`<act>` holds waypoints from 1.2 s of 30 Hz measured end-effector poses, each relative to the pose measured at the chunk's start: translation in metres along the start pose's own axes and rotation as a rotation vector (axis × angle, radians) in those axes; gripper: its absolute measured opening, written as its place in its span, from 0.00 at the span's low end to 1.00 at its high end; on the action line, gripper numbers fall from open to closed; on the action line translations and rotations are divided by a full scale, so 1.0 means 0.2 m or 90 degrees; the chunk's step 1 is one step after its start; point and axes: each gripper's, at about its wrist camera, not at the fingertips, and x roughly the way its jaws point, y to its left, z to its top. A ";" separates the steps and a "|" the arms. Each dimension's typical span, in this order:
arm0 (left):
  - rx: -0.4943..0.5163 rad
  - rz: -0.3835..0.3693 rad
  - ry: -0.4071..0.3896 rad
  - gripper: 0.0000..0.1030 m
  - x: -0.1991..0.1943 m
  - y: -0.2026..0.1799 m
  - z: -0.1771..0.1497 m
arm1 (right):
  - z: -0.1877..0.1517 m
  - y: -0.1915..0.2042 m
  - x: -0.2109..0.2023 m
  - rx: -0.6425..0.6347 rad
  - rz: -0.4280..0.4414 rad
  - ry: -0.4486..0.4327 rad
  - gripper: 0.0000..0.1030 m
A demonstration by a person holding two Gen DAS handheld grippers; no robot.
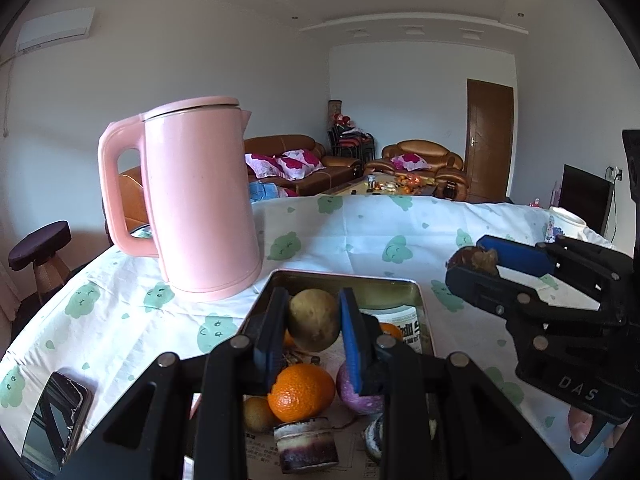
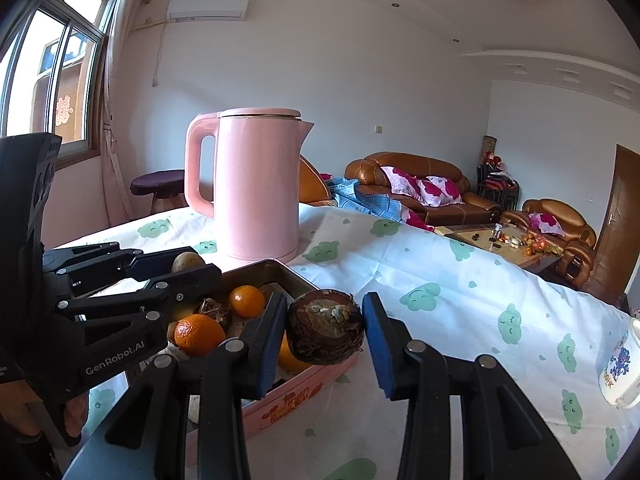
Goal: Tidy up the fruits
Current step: 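Carry both held fruits over the pink tin and lower them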
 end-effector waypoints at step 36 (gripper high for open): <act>-0.024 -0.005 0.088 0.26 0.11 0.16 -0.07 | -0.02 0.17 0.23 -0.021 0.046 0.074 0.40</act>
